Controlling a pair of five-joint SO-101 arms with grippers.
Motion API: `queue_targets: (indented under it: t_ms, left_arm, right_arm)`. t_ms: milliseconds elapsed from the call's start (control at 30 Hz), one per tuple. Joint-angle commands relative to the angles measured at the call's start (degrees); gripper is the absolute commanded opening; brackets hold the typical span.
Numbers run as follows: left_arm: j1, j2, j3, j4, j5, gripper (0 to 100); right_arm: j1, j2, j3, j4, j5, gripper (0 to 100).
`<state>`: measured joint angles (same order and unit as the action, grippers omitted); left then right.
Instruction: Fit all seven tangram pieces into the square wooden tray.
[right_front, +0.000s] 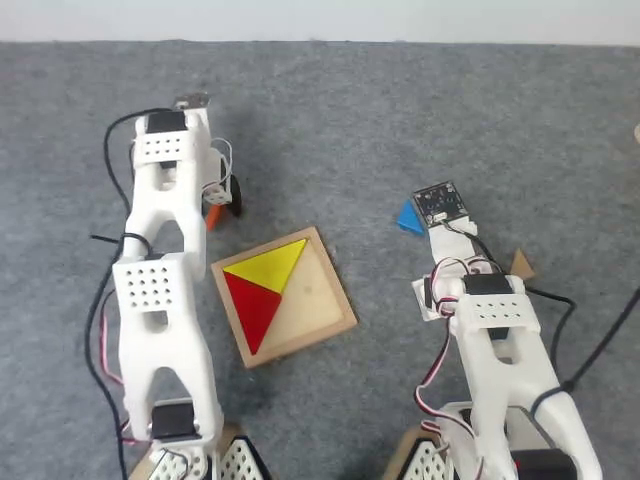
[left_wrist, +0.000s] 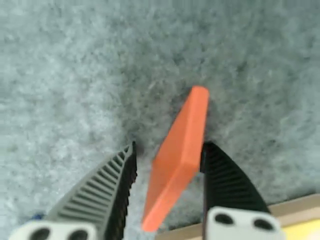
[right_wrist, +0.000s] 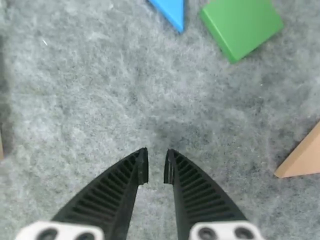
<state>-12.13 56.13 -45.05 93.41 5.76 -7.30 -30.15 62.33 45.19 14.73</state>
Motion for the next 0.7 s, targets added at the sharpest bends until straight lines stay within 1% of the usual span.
queue_targets:
  t_ms: [0, 100, 300, 500, 667]
  left_arm:
    - [-2.37, -0.18, -9.89, 4.04, -2.64, 21]
    - [-3.87, -0.26, -14.11, 6.86, -4.22, 21]
    - [-5.19, -0.09, -14.9, 7.03, -6.33, 20]
    - [-3.78, 0.53, -14.81, 6.86, -6.68, 21]
    - [-2.46, 6.33, -15.25, 4.84, -6.68, 21]
  right_arm:
    - [-0.4, 0.22, -0.18, -1.01, -0.53, 7.3]
    - [-0.4, 0.22, -0.18, -1.1, -0.53, 7.3]
    - [-0.4, 0.22, 0.18, -1.19, -0.53, 7.3]
    - [-0.4, 0.22, 0.26, -1.19, -0.53, 7.3]
    - [-0.4, 0.22, 0.26, -1.19, -0.53, 7.3]
